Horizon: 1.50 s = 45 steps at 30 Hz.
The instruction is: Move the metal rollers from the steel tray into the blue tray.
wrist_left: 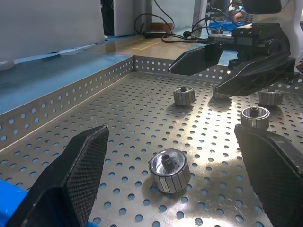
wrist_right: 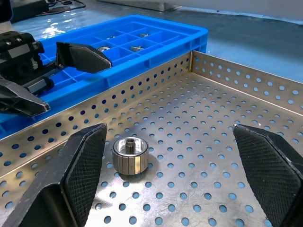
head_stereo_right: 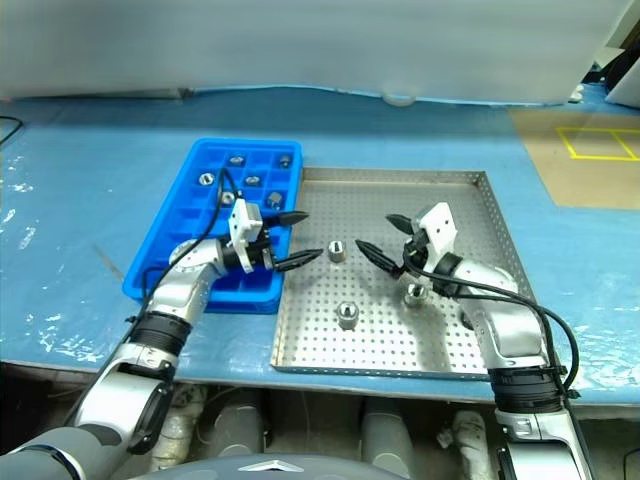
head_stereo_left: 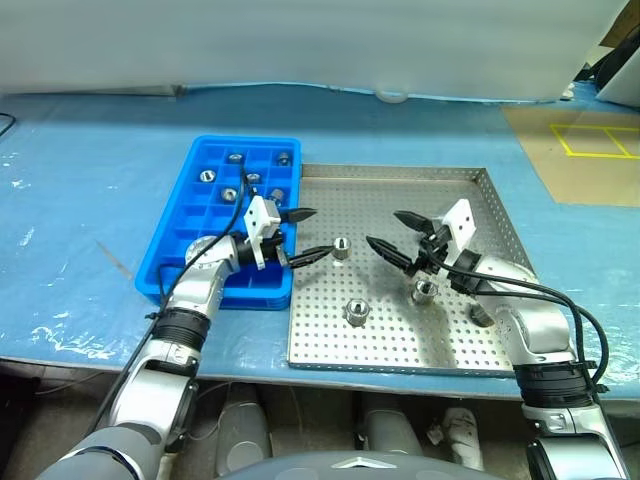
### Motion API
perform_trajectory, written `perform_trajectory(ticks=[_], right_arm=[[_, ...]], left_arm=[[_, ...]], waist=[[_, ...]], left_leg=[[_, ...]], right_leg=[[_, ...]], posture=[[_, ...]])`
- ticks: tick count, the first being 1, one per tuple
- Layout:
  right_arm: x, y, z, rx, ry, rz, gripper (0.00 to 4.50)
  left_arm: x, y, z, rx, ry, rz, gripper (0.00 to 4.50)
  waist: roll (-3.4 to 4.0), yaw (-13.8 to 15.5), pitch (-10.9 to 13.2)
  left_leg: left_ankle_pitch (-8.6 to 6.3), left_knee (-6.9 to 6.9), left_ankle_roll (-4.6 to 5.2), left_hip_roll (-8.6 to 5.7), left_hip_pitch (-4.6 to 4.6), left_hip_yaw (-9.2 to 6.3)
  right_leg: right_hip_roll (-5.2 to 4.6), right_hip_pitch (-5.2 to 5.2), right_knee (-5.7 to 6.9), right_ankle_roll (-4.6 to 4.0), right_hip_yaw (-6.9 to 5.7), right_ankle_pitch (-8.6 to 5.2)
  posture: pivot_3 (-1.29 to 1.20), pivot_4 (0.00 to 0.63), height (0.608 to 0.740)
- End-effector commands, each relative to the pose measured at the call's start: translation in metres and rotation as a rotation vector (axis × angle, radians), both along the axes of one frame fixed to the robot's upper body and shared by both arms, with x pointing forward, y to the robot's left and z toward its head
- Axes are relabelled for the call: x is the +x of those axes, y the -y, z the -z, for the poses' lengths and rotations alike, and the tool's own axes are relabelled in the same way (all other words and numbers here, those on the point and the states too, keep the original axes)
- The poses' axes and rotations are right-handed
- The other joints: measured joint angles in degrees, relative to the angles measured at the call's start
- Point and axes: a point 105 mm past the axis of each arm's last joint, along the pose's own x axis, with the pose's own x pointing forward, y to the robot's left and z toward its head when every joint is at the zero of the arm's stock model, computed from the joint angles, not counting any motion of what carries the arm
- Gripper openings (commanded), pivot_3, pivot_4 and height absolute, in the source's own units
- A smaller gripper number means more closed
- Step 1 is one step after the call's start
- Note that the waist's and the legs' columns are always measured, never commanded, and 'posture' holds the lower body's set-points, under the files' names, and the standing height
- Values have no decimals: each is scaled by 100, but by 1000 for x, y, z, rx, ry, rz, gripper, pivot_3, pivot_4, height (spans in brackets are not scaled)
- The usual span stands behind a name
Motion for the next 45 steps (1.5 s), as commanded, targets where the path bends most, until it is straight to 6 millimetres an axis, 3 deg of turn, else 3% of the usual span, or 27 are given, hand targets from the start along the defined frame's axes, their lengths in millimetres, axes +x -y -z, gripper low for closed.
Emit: perform_trajectory(ticks=[1,10,22,39,45], right_arm=[[0,-1,-14,5,60,-10,4467],[-3,1,-14,3,62,5,4467],[-3,8,-23,21,83,39,4467],[-11,12,-11,-26,59,60,4467],[-10,9,-6,-43,54,62,4467]], left_arm=[[-2,1,-5,7,24,9,4463],[-2,5,-4,13,18,28,4463],[7,11,-19,-60,33,10,4463],[7,24,-10,-7,11,58,4463],[13,36,-3,85,-11,83,4463]], waist=[[0,4,0],[0,3,0],[0,9,0],[0,-17,0],[0,-21,0]], left_leg=[[0,0,0,0,0,0],[0,1,0,0,0,0],[0,5,0,-2,0,0],[0,5,0,-1,4,0],[0,6,0,-1,4,0]], right_leg=[[0,0,0,0,0,0],[0,0,2,0,0,0],[-2,2,4,0,0,0],[-1,4,5,0,1,0],[-1,4,5,0,1,0]], posture=[[-141,150,740],[-167,150,740],[-201,150,740],[-248,150,740],[-263,150,740]])
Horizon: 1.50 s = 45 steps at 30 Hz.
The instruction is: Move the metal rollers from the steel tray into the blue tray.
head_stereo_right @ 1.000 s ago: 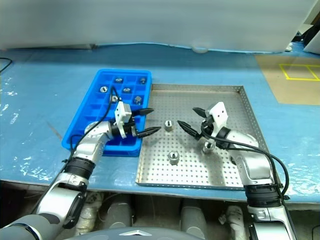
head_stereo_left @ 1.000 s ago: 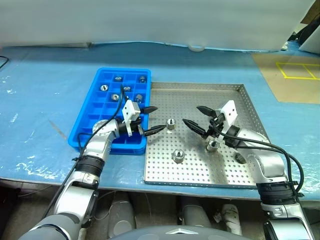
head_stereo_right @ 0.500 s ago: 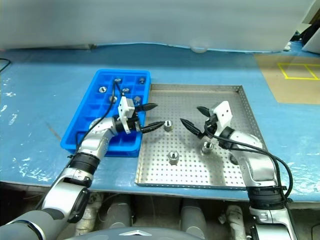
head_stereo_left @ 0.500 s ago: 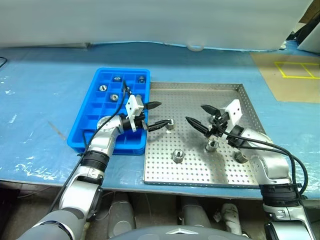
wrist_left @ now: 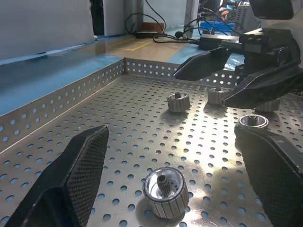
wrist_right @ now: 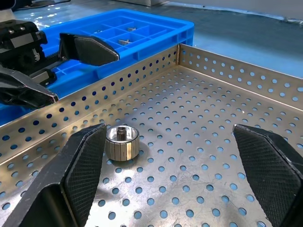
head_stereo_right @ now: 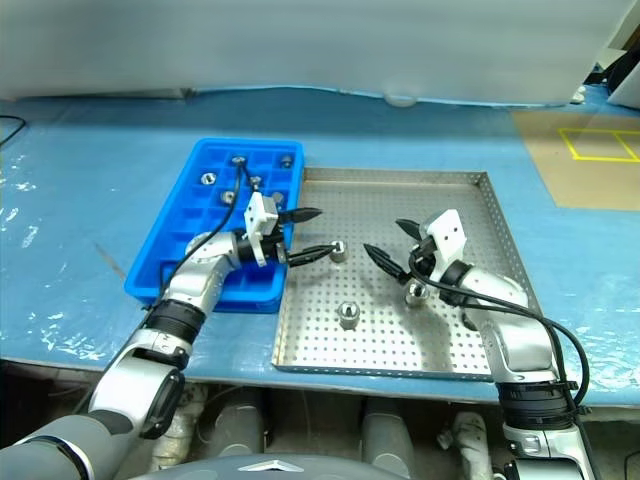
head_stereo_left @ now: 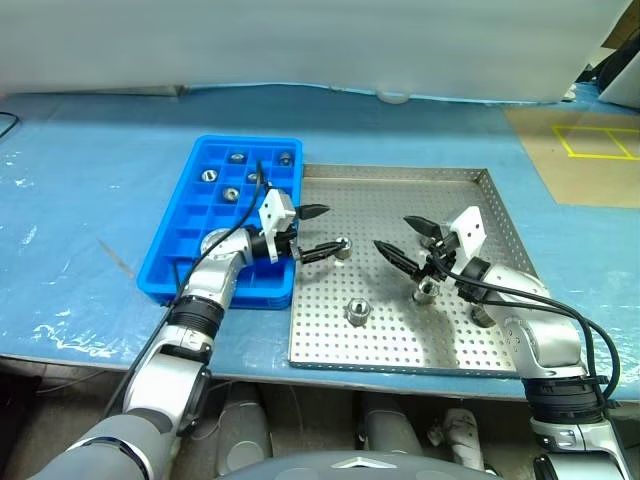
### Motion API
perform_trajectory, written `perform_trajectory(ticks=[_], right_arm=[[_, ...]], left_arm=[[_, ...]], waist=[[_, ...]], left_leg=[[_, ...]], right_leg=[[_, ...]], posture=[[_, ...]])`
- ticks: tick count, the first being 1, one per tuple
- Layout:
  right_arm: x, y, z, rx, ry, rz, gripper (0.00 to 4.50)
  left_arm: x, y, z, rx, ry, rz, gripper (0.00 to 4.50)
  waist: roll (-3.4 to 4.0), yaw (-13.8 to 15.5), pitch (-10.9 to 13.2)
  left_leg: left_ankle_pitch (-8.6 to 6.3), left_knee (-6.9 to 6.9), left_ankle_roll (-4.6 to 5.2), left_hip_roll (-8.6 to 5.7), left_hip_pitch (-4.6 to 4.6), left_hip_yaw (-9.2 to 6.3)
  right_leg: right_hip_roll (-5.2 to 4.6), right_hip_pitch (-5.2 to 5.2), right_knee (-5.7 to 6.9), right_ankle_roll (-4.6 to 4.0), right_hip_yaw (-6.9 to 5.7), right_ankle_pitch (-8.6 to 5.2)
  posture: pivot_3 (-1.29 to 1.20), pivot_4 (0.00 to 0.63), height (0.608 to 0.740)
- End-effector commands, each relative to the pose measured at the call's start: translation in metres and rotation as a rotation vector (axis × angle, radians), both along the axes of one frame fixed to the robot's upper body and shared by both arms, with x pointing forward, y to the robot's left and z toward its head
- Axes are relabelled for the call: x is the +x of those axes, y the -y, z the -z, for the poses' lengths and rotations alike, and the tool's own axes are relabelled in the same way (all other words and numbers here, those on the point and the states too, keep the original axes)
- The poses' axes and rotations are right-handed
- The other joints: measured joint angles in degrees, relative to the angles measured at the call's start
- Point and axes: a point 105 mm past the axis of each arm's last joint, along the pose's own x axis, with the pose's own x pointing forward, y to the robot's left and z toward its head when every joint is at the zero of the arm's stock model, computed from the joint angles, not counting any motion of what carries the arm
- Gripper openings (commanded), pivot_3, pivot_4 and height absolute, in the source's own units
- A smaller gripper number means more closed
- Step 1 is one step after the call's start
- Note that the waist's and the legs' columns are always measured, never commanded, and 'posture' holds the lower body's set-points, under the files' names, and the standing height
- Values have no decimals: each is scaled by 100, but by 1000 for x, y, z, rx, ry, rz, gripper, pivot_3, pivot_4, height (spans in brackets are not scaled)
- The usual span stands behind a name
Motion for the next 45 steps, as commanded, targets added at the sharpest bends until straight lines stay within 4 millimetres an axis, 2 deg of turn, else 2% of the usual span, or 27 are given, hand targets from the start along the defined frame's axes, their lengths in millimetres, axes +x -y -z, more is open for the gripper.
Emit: perform_trajectory(ticks=[1,9,17,20,22,28,29,31,35,38,42,45], right_arm=[[-3,-4,-8,-25,51,-13,4467],[-7,-2,-5,-55,56,15,4467],[-10,0,1,-89,49,36,4467],[-10,0,0,-83,54,40,4500],[-10,0,0,-81,57,45,4500],[-9,0,-1,-82,61,49,4500],[-8,-1,-1,-82,61,47,4500],[-7,-3,0,-83,59,40,4500],[-4,-6,-3,-76,67,25,4500],[-1,-9,-6,-68,75,12,4500],[6,-22,-8,-56,81,-45,4500],[11,-30,-8,-58,80,-89,4500]], left_arm=[[4,11,4,76,-7,22,4463],[15,30,14,270,-47,85,4463],[18,35,32,540,-67,142,4463],[18,33,38,616,-60,153,3855],[16,32,41,652,-60,176,3258],[13,27,48,758,-17,221,1118],[14,26,48,767,-12,216,863],[16,26,44,752,-13,206,843],[34,39,2,409,-86,59,843],[45,34,-27,191,-89,-38,843],[65,-2,-61,-97,-35,-295,843],[66,-32,-83,-266,5,-454,843]], waist=[[0,0,0],[8,-8,-5],[18,-16,-11],[25,-17,-16],[27,-19,-17],[29,-28,-20],[29,-28,-20],[28,-33,-20],[28,-40,-20],[25,-38,-18],[24,-59,-16],[23,-41,-13]], left_leg=[[0,0,0,0,0,0],[0,2,0,-2,2,0],[0,4,0,-3,11,0],[0,3,0,-3,13,0],[0,4,0,-4,15,0],[0,1,0,-4,26,0],[0,1,0,-4,26,0],[0,1,0,-4,26,0],[0,1,0,-5,24,0],[0,1,0,-5,1,0],[-2,-6,3,-2,-15,0],[-4,-11,7,0,-20,-1]], right_leg=[[0,0,0,0,0,0],[-1,3,0,0,1,0],[-3,14,-1,2,1,0],[-2,14,-1,2,1,0],[-3,18,-1,2,1,0],[-3,31,-4,5,1,-2],[-3,31,-5,5,1,-2],[-3,31,-6,5,1,-2],[-3,28,-5,4,1,-2],[-3,4,-4,2,1,0],[2,-11,-12,1,-2,0],[3,-12,-18,0,-6,-1]], posture=[[-267,150,740],[-307,150,740],[-332,150,740],[-337,150,740],[-337,150,740],[-326,150,740],[-326,150,740],[-318,150,740],[-305,150,740],[-279,150,740],[-233,150,740],[-166,150,740]])
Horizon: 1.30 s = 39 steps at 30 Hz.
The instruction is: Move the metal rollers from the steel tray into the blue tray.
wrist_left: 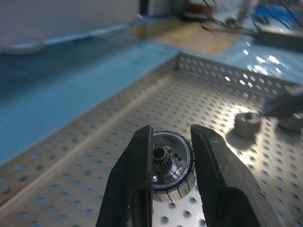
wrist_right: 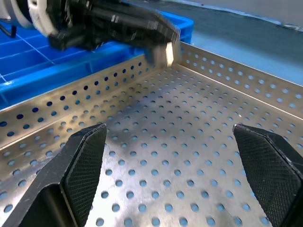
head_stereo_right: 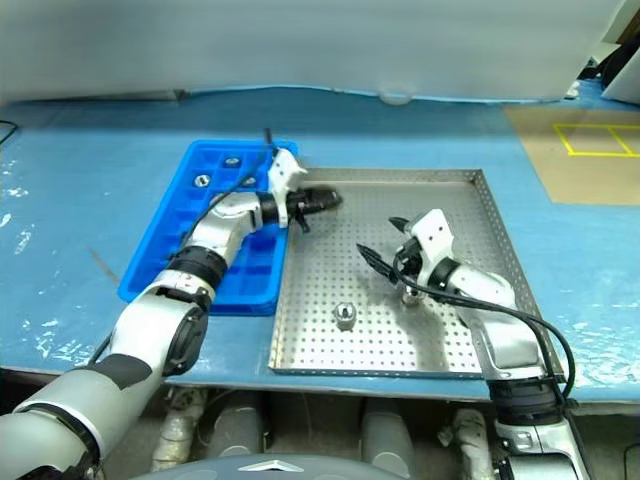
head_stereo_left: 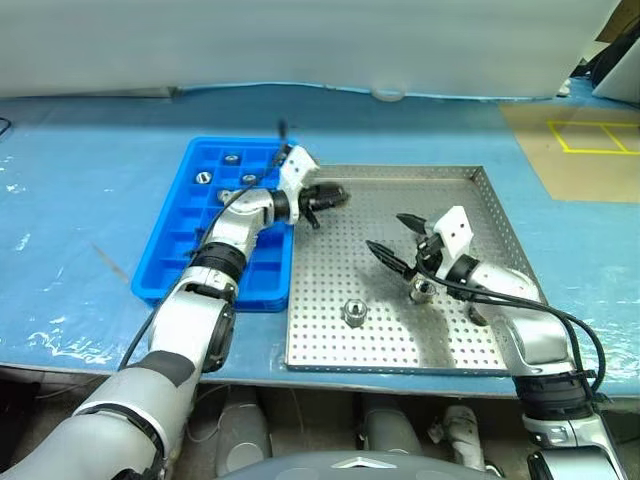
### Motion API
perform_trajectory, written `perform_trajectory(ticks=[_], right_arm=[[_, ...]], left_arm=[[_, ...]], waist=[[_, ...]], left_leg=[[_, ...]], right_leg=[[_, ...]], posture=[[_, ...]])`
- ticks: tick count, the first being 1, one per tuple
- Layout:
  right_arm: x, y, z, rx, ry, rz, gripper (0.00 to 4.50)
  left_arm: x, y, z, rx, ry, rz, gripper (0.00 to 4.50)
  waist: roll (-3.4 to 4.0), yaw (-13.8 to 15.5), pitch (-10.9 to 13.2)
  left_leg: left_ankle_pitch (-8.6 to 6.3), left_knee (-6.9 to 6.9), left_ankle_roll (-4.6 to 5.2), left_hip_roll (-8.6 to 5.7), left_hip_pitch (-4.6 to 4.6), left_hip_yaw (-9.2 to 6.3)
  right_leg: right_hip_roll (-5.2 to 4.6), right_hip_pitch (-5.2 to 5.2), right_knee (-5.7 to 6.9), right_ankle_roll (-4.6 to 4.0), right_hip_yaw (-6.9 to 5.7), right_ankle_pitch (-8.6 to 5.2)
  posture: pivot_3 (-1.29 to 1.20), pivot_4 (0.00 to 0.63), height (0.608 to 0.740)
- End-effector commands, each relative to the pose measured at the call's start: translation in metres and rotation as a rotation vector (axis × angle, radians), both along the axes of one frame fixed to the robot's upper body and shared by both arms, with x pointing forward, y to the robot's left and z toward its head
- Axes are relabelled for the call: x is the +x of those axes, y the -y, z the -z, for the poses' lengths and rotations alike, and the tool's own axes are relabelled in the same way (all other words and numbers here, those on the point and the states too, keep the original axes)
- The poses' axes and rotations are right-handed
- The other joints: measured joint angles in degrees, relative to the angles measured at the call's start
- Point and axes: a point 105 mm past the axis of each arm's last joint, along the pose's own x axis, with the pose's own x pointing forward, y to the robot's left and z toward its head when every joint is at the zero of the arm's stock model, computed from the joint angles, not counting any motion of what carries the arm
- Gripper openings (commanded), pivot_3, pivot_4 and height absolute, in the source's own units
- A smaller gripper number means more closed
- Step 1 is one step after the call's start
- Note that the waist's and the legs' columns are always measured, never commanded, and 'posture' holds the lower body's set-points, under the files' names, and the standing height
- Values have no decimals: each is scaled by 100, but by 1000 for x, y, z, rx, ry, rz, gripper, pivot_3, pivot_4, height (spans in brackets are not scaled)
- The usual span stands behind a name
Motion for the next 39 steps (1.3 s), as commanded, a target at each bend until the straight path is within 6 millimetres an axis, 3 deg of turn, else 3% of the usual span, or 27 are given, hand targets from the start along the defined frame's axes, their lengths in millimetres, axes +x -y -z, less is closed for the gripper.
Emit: perform_trajectory(ticks=[1,3,8,13,25,33,36,39], right_arm=[[4,-10,-8,5,38,-58,4500],[8,-14,-7,-2,37,-81,4500],[15,-26,-6,-4,39,-139,4500],[18,-38,-4,-2,35,-182,4500],[14,-25,3,-25,24,-147,4500],[11,-19,6,-34,23,-115,4500],[10,-18,5,-31,26,-107,4500],[10,-16,3,-31,34,-89,4500]], left_arm=[[1,-38,-43,-207,104,-199,843],[-5,-61,-52,-287,127,-310,843],[-29,-106,-55,-290,234,-571,843],[-40,-144,-11,-163,129,-802,843],[-42,-164,42,-25,-36,-988,843],[-35,-165,54,-18,-116,-1032,3484],[-29,-132,33,-174,-97,-821,4455],[-29,-98,15,-215,-52,-585,4455]], waist=[[-2,28,2],[-5,58,5],[-8,103,7],[-10,203,7],[-10,226,7],[-8,215,6],[-8,217,6],[-9,222,6]], left_leg=[[-1,0,1,0,-3,0],[-2,1,4,1,-5,0],[-2,3,4,3,-8,-1],[-2,4,3,4,-11,-3],[-1,4,1,5,-12,-5],[-1,5,0,4,-5,-5],[-1,8,0,3,-3,-5],[-1,7,0,2,-9,-5]], right_leg=[[0,0,-1,0,-2,0],[-1,1,-5,0,-3,0],[-3,6,-12,0,-9,0],[-3,8,-14,1,-13,0],[-1,5,-14,4,-13,0],[-1,8,-13,6,-11,0],[-2,11,-13,7,-9,1],[-2,7,-13,7,-9,1]], posture=[[-166,150,740],[-109,150,740],[-40,150,740],[-9,150,740],[-58,150,740],[-92,150,740],[-101,150,740],[-152,150,740]])
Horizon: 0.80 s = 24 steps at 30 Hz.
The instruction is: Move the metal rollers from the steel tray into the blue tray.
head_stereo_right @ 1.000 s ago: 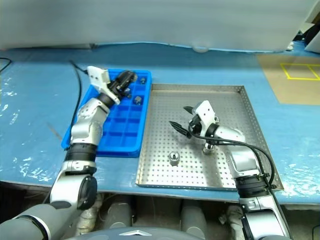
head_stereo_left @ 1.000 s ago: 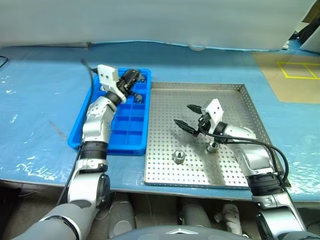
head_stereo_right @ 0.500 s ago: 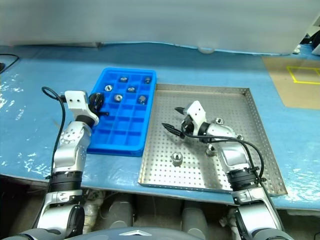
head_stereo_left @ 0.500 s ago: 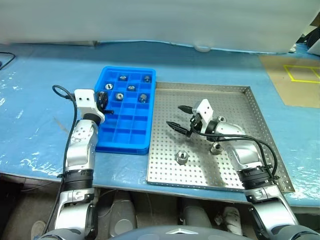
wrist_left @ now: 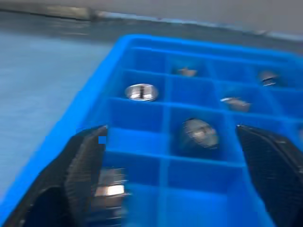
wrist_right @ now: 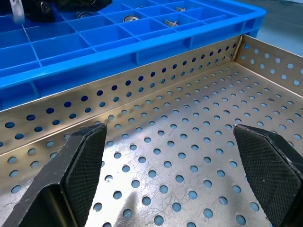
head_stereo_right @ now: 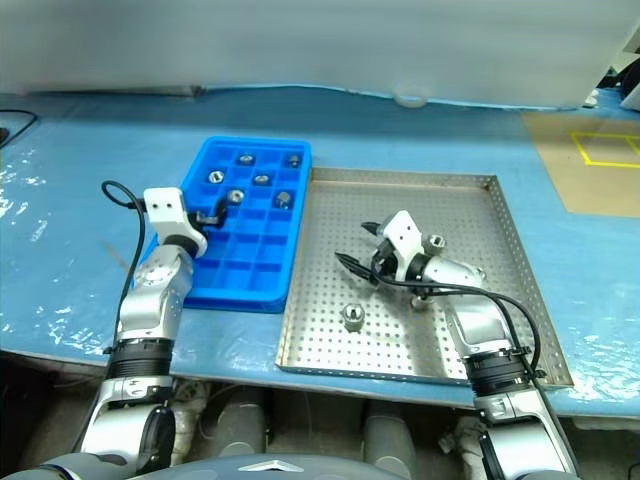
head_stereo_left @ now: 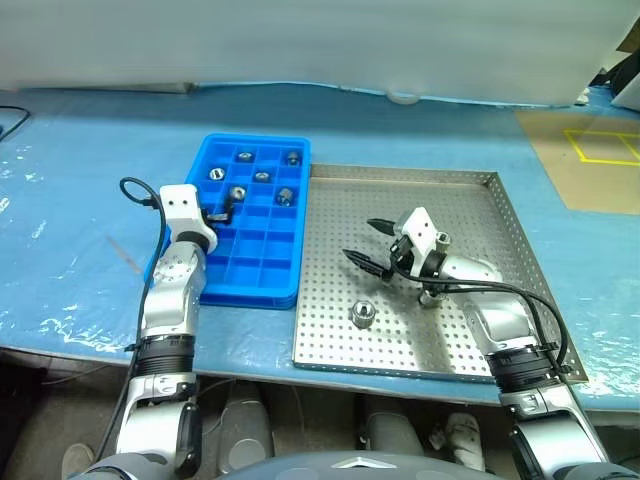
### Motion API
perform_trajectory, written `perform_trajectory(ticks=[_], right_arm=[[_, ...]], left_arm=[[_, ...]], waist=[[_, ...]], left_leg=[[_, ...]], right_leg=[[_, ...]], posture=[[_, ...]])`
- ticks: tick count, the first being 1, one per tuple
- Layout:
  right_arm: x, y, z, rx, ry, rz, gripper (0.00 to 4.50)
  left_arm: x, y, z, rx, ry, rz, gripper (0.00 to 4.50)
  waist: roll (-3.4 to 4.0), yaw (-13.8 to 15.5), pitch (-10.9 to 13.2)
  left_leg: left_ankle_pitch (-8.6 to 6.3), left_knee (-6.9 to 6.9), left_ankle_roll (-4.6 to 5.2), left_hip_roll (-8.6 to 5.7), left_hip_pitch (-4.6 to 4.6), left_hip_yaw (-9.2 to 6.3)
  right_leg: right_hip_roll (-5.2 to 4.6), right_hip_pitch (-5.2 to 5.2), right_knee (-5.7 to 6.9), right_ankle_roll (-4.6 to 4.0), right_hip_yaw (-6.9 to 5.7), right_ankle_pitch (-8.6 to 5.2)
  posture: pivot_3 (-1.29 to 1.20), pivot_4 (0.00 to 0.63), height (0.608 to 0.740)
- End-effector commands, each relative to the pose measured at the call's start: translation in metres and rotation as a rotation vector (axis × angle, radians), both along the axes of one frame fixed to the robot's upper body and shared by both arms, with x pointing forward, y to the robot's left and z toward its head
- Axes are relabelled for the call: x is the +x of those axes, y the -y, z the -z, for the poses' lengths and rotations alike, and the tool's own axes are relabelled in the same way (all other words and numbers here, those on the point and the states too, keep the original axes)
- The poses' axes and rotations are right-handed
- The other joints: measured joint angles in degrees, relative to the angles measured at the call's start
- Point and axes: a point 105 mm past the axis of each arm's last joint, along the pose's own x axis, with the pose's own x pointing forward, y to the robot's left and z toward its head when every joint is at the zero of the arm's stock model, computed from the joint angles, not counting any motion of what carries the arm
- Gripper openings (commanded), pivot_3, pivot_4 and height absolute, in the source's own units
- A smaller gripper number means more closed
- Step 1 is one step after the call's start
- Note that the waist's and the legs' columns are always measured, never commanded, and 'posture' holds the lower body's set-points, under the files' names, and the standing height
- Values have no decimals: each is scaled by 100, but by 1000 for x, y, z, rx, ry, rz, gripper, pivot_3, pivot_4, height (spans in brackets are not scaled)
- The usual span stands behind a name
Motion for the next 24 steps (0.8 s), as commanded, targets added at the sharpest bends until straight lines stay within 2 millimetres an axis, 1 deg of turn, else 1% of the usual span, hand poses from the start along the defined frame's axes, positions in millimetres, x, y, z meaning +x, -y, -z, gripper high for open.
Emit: perform_trajectory(ticks=[1,2,4,5,6,8,9,11,14,16,18,19,21,24], right_arm=[[-2,5,-20,18,72,22,4500],[-5,10,-20,19,71,37,4500],[-10,16,-21,19,66,55,4500],[-12,21,-20,16,60,70,4500],[-14,24,-20,13,55,79,4500],[-21,36,-19,2,41,113,4500],[-23,41,-19,-3,36,125,4500],[-31,53,-20,-13,22,159,4500],[-45,64,-20,-23,-6,190,4500],[-52,69,-20,-26,-20,200,4500],[-61,77,-21,-39,-32,223,4500],[-66,83,-21,-52,-34,244,4500],[-73,97,-21,-69,-36,296,4500],[-82,113,-20,-81,-29,395,4500]], left_arm=[[-2,47,-32,-42,132,306,4455],[-5,66,-36,-26,146,449,4455],[-11,86,-39,5,156,624,4455],[-17,98,-40,32,166,742,4455],[-21,105,-41,49,172,815,4455],[-33,126,-41,112,176,1031,4455],[-37,131,-40,131,172,1100,4455],[-50,146,-32,175,138,1293,4455],[-61,157,-19,230,86,1458,4455],[-65,162,-14,245,72,1512,4455],[-71,169,-9,249,42,1604,4455],[-75,173,-5,276,21,1651,4455],[-83,178,11,394,-28,1733,4455],[-93,185,28,497,-87,1843,4455]], waist=[[0,-1,0],[0,4,0],[0,-7,0],[0,-16,0],[0,-31,0],[1,-101,0],[1,-131,0],[1,-171,0],[4,-238,-2],[5,-333,-3],[6,-376,-3],[6,-404,-3],[9,-442,-5],[11,-503,-6]], left_leg=[[0,0,0,0,-3,0],[0,-1,0,0,-4,1],[0,-3,1,-1,-5,1],[-1,-3,1,-2,-4,2],[-1,-3,2,-2,-4,3],[-1,-5,2,-2,1,5],[-1,-7,2,-2,1,5],[-1,-7,2,-3,2,5],[-2,-7,3,-4,15,10],[-2,-9,3,-3,18,10],[-3,-8,5,-3,19,12],[-3,-8,5,-3,18,12],[-4,-8,8,-3,18,13],[-11,-2,19,-5,20,14]], right_leg=[[0,-2,0,0,0,0],[0,-3,-1,0,1,0],[0,-3,-6,0,2,0],[0,-2,-8,0,4,0],[1,-2,-9,0,5,0],[2,-2,-10,0,9,0],[2,-1,-11,0,9,1],[1,-1,-11,0,11,1],[1,7,-15,0,15,1],[1,10,-16,0,16,1],[2,10,-17,0,18,1],[2,9,-17,0,18,1],[1,11,-21,0,18,1],[-1,30,-44,2,18,3]], posture=[[-161,150,740],[-186,150,740],[-205,150,740],[-219,150,740],[-233,150,740],[-270,150,740],[-270,150,740],[-335,150,740],[-384,150,740],[-417,150,740],[-452,150,740],[-476,150,740],[-516,150,740],[-556,150,740]])
